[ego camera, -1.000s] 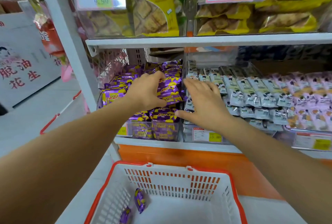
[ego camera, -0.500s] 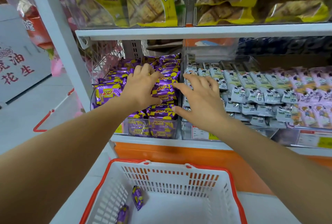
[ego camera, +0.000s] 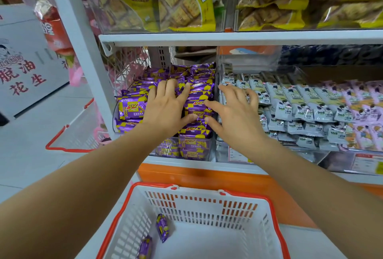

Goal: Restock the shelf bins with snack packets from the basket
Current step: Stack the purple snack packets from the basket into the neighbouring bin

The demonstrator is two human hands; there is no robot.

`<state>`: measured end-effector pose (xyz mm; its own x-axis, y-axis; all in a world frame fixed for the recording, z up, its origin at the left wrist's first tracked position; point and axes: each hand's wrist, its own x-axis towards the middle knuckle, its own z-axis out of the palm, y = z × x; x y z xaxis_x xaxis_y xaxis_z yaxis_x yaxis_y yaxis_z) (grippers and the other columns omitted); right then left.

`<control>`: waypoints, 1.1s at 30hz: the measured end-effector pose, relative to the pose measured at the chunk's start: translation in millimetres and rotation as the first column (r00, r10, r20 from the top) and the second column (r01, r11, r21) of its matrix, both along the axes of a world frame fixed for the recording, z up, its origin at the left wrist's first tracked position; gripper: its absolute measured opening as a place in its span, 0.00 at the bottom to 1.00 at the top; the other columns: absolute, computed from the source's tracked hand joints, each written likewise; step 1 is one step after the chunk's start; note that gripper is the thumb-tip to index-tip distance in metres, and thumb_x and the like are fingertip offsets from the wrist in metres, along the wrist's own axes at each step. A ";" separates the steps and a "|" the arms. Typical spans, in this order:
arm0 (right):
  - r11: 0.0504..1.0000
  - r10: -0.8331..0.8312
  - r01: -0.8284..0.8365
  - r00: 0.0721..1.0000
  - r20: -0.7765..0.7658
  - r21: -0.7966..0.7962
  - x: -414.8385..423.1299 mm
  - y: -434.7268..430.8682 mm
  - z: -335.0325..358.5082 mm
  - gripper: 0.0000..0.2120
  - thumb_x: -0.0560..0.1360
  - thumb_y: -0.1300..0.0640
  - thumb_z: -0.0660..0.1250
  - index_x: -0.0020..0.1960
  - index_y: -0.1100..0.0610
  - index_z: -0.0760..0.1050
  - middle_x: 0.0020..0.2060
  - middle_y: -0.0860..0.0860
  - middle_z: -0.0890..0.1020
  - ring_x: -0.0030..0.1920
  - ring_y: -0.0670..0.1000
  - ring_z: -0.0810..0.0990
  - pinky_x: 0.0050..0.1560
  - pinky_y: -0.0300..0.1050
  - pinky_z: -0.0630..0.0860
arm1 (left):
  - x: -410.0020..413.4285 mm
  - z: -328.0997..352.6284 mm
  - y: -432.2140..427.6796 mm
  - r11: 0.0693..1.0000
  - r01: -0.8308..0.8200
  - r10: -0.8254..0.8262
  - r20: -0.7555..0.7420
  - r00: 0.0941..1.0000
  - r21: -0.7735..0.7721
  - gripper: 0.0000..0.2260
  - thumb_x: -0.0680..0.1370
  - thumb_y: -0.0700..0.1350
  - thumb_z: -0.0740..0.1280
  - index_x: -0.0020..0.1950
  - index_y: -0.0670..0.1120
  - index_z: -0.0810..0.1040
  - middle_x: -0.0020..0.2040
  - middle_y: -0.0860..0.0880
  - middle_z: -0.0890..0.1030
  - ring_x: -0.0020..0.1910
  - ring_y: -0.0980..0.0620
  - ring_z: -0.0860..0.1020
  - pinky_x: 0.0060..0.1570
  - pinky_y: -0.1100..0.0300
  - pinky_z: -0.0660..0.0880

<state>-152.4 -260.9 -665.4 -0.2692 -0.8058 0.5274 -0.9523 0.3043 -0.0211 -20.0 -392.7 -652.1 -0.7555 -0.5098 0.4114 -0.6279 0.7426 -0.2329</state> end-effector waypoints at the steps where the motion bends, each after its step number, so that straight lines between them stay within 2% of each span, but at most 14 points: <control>1: 1.000 -0.002 0.002 1.000 0.000 0.000 0.1 -0.1 -0.2 0.18 0.74 0.45 0.69 0.62 0.49 0.79 0.69 0.59 0.71 0.71 0.61 0.66 0.69 0.64 0.54 | -1.6 -0.1 -0.6 1.000 -0.019 0.019 0.027 0.999 0.017 0.38 0.75 0.68 0.57 0.79 0.50 0.55 0.72 0.41 0.61 0.70 0.40 0.60 0.65 0.46 0.62; 5: 1.000 0.001 -0.001 1.000 -0.008 0.003 -0.5 0.4 -1.0 0.19 0.74 0.45 0.68 0.63 0.49 0.78 0.69 0.59 0.71 0.71 0.61 0.66 0.69 0.64 0.53 | -6.7 3.7 -3.4 0.986 -0.052 0.038 0.088 0.995 0.159 0.39 0.76 0.69 0.55 0.80 0.51 0.47 0.76 0.43 0.55 0.73 0.42 0.57 0.68 0.45 0.59; 9: 1.000 -0.003 0.004 1.000 -0.021 0.022 -1.3 1.1 -1.2 0.19 0.75 0.44 0.66 0.65 0.48 0.77 0.71 0.58 0.69 0.73 0.60 0.64 0.70 0.64 0.52 | 0.6 2.2 1.6 0.983 0.009 -0.013 0.023 1.000 0.185 0.40 0.76 0.65 0.59 0.80 0.49 0.46 0.76 0.42 0.56 0.73 0.41 0.58 0.70 0.46 0.57; 13: 1.000 0.005 -0.005 1.000 -0.015 0.029 -0.4 2.3 0.2 0.20 0.76 0.44 0.65 0.67 0.48 0.75 0.72 0.58 0.67 0.74 0.60 0.61 0.71 0.64 0.51 | 13.8 -1.3 12.5 0.993 0.032 -0.027 -0.045 0.999 0.113 0.38 0.76 0.59 0.64 0.78 0.41 0.54 0.74 0.40 0.61 0.72 0.40 0.61 0.70 0.47 0.60; 17: 0.998 0.014 -0.015 1.000 0.013 0.064 1.0 5.7 3.4 0.23 0.77 0.42 0.64 0.70 0.47 0.71 0.75 0.59 0.62 0.77 0.61 0.54 0.72 0.64 0.47 | 29.9 0.8 22.0 0.994 0.080 -0.073 -0.103 0.992 0.069 0.34 0.74 0.54 0.68 0.75 0.40 0.64 0.70 0.38 0.68 0.67 0.38 0.67 0.63 0.45 0.67; 20: 0.996 0.093 -0.093 0.996 -0.017 0.003 2.9 10.8 9.7 0.27 0.76 0.43 0.66 0.72 0.50 0.69 0.77 0.60 0.57 0.77 0.63 0.48 0.72 0.65 0.43 | 51.5 8.4 29.9 0.985 0.174 -0.174 -0.149 0.974 -0.011 0.27 0.72 0.51 0.62 0.69 0.40 0.71 0.64 0.38 0.72 0.61 0.38 0.71 0.57 0.45 0.71; 22: 0.972 0.212 -0.218 0.975 -0.074 -0.084 11.7 14.1 16.1 0.24 0.75 0.46 0.66 0.69 0.53 0.72 0.75 0.60 0.63 0.76 0.63 0.55 0.72 0.64 0.49 | 71.0 9.3 36.7 0.967 0.245 -0.252 -0.162 0.954 -0.064 0.23 0.72 0.47 0.60 0.64 0.39 0.74 0.58 0.40 0.75 0.54 0.39 0.73 0.51 0.46 0.72; 24: 0.914 0.374 -0.391 0.916 -0.149 -0.112 29.2 15.4 18.6 0.19 0.75 0.50 0.63 0.63 0.55 0.76 0.68 0.58 0.73 0.70 0.60 0.67 0.68 0.58 0.60 | 90.6 -2.2 45.6 0.960 0.278 -0.278 -0.205 0.938 -0.028 0.18 0.71 0.45 0.60 0.58 0.39 0.75 0.50 0.41 0.76 0.47 0.40 0.73 0.44 0.47 0.72; 26: 0.833 0.527 -0.548 0.828 -0.193 -0.078 49.8 16.8 12.4 0.13 0.74 0.53 0.61 0.53 0.57 0.80 0.53 0.56 0.81 0.56 0.59 0.77 0.55 0.54 0.69 | 105.0 -23.0 56.5 0.957 0.264 -0.222 -0.282 0.933 0.118 0.16 0.72 0.46 0.59 0.55 0.40 0.75 0.46 0.44 0.76 0.45 0.41 0.74 0.42 0.48 0.71; 27: 0.805 0.579 -0.593 0.796 -0.178 -0.030 58.7 16.9 3.3 0.12 0.74 0.54 0.60 0.48 0.57 0.80 0.45 0.54 0.81 0.48 0.59 0.79 0.49 0.52 0.72 | 109.7 -34.0 62.2 0.948 0.240 -0.177 -0.285 0.942 0.208 0.15 0.72 0.46 0.58 0.55 0.41 0.74 0.46 0.45 0.77 0.46 0.41 0.75 0.41 0.48 0.72; 28: 0.789 0.611 -0.614 0.778 -0.147 0.030 66.5 17.9 -7.1 0.11 0.73 0.55 0.59 0.45 0.57 0.79 0.39 0.54 0.80 0.42 0.58 0.78 0.43 0.51 0.74 | 113.0 -45.5 66.9 0.930 0.199 -0.130 -0.227 0.965 0.311 0.14 0.73 0.46 0.59 0.56 0.43 0.74 0.48 0.45 0.77 0.47 0.42 0.76 0.42 0.49 0.73; 30: 0.780 0.616 -0.603 0.787 -0.036 0.165 75.4 20.1 -32.6 0.11 0.73 0.55 0.58 0.44 0.56 0.78 0.36 0.53 0.79 0.40 0.58 0.78 0.40 0.50 0.75 | 118.5 -68.6 72.6 0.881 0.048 -0.080 0.048 0.996 0.471 0.13 0.77 0.47 0.61 0.60 0.46 0.73 0.55 0.46 0.78 0.55 0.43 0.76 0.47 0.52 0.73; 32: 0.759 0.529 -0.543 0.836 0.146 0.361 79.9 26.2 -59.3 0.11 0.76 0.55 0.58 0.52 0.55 0.78 0.46 0.52 0.81 0.49 0.56 0.78 0.46 0.50 0.75 | 124.2 -97.0 76.7 0.807 -0.117 -0.060 0.278 0.959 0.579 0.14 0.79 0.48 0.63 0.63 0.48 0.74 0.61 0.47 0.78 0.61 0.46 0.75 0.55 0.56 0.71; 33: 0.716 0.475 -0.521 0.851 0.223 0.465 81.6 31.1 -74.5 0.12 0.78 0.54 0.59 0.58 0.53 0.77 0.53 0.51 0.80 0.54 0.55 0.77 0.49 0.49 0.74 | 127.0 -112.0 80.0 0.749 -0.189 -0.034 0.321 0.946 0.635 0.14 0.79 0.48 0.63 0.64 0.47 0.75 0.63 0.47 0.78 0.63 0.46 0.75 0.58 0.56 0.70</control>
<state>-70.8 -229.7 -739.9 0.2229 -0.9747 0.0168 -0.9707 -0.2235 -0.0885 107.1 -312.7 -764.1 -0.7267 -0.6285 -0.2771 -0.6733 0.7317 0.1061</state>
